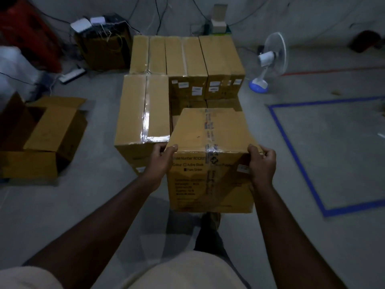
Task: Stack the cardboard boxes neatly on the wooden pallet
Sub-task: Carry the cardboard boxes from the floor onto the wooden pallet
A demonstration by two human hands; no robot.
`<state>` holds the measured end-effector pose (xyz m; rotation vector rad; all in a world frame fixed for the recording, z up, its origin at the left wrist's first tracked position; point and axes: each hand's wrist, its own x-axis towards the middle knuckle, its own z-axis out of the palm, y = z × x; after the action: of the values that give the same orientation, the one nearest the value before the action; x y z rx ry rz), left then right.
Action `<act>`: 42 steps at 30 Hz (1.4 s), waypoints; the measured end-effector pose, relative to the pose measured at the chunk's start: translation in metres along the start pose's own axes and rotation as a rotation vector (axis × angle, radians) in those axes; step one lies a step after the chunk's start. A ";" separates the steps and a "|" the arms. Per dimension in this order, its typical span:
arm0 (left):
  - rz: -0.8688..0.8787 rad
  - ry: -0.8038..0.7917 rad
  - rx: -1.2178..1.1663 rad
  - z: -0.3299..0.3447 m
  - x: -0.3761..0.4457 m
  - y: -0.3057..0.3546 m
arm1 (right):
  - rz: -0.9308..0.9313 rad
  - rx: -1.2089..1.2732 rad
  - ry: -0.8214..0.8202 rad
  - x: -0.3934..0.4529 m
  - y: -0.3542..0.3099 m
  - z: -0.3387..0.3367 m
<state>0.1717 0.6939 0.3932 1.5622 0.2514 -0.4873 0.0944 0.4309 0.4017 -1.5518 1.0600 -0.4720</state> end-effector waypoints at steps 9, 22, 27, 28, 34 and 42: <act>-0.038 0.121 0.026 0.050 0.141 0.053 | 0.045 0.003 -0.200 0.174 -0.031 0.093; -0.165 0.106 0.022 0.027 0.264 0.021 | 0.171 0.184 -0.271 0.251 0.022 0.191; -0.142 -0.061 0.222 0.015 0.276 -0.035 | 0.193 0.038 -0.316 0.246 0.064 0.205; -0.127 -0.086 0.305 0.012 0.280 -0.044 | 0.225 -0.002 -0.341 0.246 0.073 0.208; 0.017 0.040 0.685 -0.001 0.307 -0.077 | 0.445 -0.124 -0.379 0.265 0.112 0.227; -0.058 0.055 1.098 0.002 0.336 -0.087 | 0.390 -0.239 -0.414 0.283 0.118 0.250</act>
<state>0.4281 0.6508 0.1641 2.6420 0.0538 -0.6790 0.3903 0.3457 0.1534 -1.5116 1.0808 0.2437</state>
